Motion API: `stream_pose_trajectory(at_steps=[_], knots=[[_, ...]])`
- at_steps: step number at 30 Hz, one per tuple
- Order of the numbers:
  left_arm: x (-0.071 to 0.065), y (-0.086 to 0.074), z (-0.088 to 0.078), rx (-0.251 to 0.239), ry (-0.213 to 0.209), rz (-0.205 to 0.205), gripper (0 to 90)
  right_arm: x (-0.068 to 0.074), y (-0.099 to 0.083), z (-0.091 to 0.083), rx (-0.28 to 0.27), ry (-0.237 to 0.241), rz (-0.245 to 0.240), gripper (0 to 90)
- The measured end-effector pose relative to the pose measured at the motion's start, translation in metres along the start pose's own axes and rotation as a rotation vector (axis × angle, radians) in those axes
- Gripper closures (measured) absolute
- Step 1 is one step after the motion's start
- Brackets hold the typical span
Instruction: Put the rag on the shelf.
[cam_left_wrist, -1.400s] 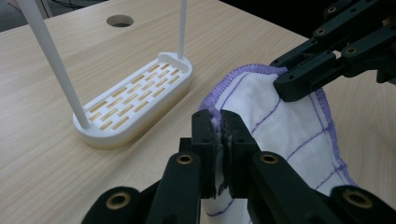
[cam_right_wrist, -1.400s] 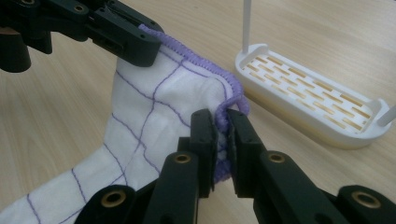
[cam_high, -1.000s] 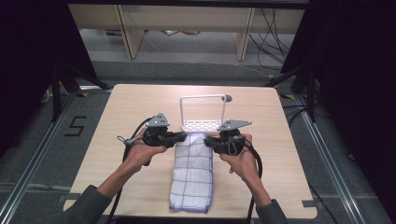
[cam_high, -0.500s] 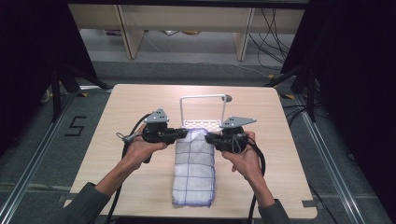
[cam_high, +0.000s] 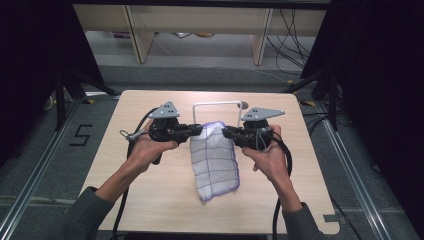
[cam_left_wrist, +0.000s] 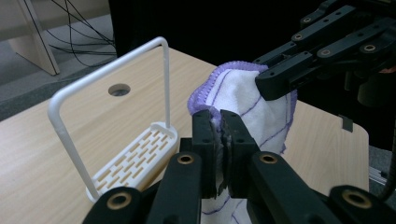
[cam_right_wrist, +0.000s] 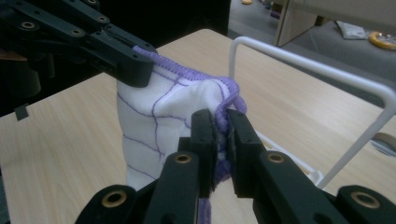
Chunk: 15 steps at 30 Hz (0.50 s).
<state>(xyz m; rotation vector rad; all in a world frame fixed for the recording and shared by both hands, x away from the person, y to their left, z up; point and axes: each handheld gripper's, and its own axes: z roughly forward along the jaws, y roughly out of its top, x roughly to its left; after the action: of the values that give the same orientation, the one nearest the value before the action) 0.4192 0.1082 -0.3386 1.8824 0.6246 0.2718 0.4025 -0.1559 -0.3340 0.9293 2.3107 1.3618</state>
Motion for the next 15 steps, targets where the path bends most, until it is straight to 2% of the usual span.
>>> stream_pose_trajectory(at_steps=[4, 6, 8, 10, 11, 12, 13, 14, 15], knots=[[0.000, 0.014, -0.002, -0.016, 0.018, 0.025, 84.7, -0.002, 0.012, -0.006, -0.013, -0.022, 0.004, 82.7], [0.003, 0.020, -0.002, -0.023, 0.029, 0.025, 84.8, -0.006, 0.018, -0.008, -0.023, -0.023, -0.010, 82.7], [0.007, 0.027, -0.003, -0.027, 0.037, 0.026, 84.8, -0.009, 0.023, -0.009, -0.031, -0.023, 0.003, 82.7], [0.011, 0.032, -0.004, -0.036, 0.047, 0.018, 84.8, -0.013, 0.028, -0.009, -0.040, -0.029, -0.003, 82.7], [0.017, 0.036, -0.004, -0.033, 0.062, 0.013, 84.8, -0.014, 0.032, -0.009, -0.038, -0.027, 0.023, 82.7], [0.017, 0.036, -0.004, -0.033, 0.062, 0.013, 84.8, -0.014, 0.032, -0.009, -0.038, -0.027, 0.023, 82.7], [0.020, 0.038, -0.004, -0.040, 0.068, 0.003, 84.8, -0.017, 0.034, -0.008, -0.047, -0.028, 0.002, 82.7], [0.022, 0.039, -0.003, -0.041, 0.067, 0.001, 84.8, -0.017, 0.036, -0.007, -0.046, -0.030, 0.025, 82.7], [0.024, 0.041, -0.003, -0.043, 0.070, -0.001, 84.8, -0.020, 0.037, -0.006, -0.061, -0.028, 0.007, 82.7]])
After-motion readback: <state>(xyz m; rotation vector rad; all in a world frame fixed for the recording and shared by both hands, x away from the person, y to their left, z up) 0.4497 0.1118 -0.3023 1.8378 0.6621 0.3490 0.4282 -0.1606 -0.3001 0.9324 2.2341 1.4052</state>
